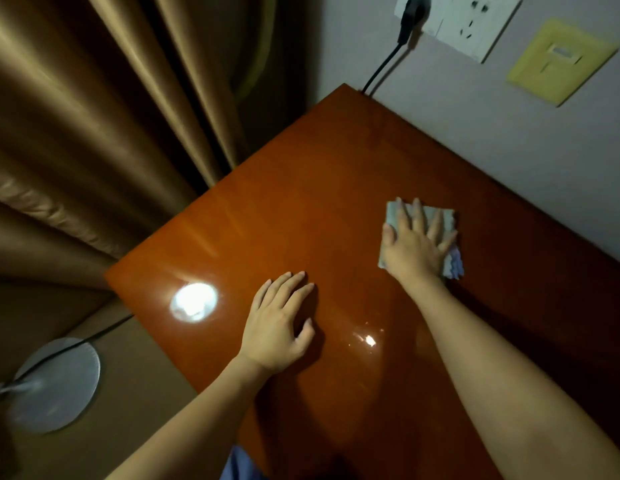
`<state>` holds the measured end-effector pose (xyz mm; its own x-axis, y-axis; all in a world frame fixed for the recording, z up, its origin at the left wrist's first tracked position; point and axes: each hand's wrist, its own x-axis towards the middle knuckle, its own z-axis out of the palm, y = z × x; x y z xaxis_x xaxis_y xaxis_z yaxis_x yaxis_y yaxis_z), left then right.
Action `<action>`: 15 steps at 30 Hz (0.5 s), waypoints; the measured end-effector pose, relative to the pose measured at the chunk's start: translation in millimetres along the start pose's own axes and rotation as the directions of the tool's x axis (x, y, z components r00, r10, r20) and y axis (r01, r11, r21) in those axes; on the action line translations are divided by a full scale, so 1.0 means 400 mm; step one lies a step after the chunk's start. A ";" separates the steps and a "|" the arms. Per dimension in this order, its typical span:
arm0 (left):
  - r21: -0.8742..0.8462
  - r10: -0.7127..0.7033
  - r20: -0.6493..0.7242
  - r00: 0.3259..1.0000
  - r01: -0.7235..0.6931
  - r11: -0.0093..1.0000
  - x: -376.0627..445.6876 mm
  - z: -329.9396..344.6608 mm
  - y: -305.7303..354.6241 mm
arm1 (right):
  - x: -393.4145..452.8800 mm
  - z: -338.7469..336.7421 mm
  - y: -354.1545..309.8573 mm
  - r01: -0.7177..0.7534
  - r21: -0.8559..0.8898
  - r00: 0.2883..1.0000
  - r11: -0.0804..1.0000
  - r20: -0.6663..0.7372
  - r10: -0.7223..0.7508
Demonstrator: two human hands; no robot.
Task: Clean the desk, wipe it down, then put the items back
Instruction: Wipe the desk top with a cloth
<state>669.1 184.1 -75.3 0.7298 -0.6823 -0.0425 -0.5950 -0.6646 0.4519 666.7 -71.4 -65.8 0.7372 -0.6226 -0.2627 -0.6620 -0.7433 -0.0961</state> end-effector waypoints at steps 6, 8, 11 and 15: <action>0.015 0.014 0.020 1.000 -0.015 1.000 -0.104 -0.003 -0.034 | -0.245 0.094 -0.103 0.478 -0.167 0.878 0.863 0.067 -0.473; 0.003 0.021 0.035 0.999 -0.022 1.000 -0.130 -0.008 -0.044 | -0.334 0.115 -0.025 0.594 -0.185 0.804 0.783 0.109 -0.585; -0.001 0.021 0.035 0.999 -0.021 1.000 -0.155 -0.010 -0.040 | -0.382 0.113 0.129 0.583 -0.191 0.812 0.790 0.150 -0.564; -0.021 -0.015 0.027 1.000 0.016 1.000 -0.189 -0.006 -0.030 | -0.324 0.077 0.179 0.260 -0.172 0.965 0.950 0.071 -0.251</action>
<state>622.0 244.4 -75.4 0.7295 -0.6800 -0.0737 -0.5760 -0.6689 0.4700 519.4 -36.4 -68.3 0.8683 -0.3966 -0.2980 -0.4141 -0.9102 0.0051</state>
